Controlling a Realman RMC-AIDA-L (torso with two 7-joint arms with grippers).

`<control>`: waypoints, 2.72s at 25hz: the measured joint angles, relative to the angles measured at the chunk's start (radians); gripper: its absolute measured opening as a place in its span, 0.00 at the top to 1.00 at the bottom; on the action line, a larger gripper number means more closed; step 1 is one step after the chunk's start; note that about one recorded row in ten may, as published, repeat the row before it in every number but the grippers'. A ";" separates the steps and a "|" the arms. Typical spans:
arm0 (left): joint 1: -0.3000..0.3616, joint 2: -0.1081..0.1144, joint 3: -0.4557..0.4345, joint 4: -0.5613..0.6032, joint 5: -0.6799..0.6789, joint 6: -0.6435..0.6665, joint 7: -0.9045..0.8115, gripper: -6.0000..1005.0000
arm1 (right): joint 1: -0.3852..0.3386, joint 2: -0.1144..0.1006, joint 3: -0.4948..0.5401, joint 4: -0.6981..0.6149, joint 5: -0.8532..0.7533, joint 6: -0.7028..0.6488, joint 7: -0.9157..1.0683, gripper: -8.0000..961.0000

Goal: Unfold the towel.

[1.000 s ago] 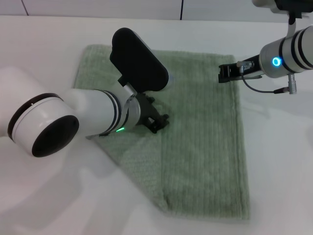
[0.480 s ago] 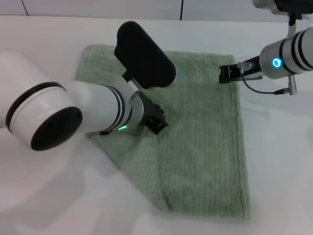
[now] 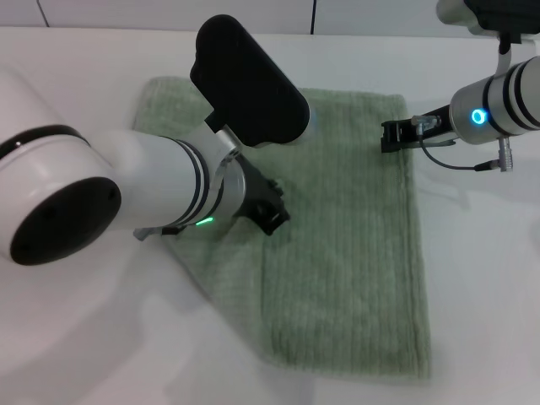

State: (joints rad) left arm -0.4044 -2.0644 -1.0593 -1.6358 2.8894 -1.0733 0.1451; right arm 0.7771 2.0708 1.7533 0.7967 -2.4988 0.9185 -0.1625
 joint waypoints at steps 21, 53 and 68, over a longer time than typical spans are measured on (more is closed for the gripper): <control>0.023 0.000 -0.086 -0.126 0.001 -0.226 -0.039 0.95 | 0.001 0.000 0.000 -0.013 -0.003 -0.008 0.000 0.99; 0.065 0.001 -0.186 -0.199 0.002 -0.302 -0.071 0.95 | 0.000 0.000 0.000 -0.033 -0.005 -0.013 0.000 0.99; 0.115 0.003 -0.199 -0.232 0.002 -0.313 -0.083 0.95 | -0.003 0.000 0.000 -0.031 -0.002 -0.009 0.000 0.99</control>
State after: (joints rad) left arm -0.2890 -2.0617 -1.2586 -1.8677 2.8918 -1.3861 0.0620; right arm 0.7743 2.0708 1.7532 0.7662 -2.5004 0.9095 -0.1626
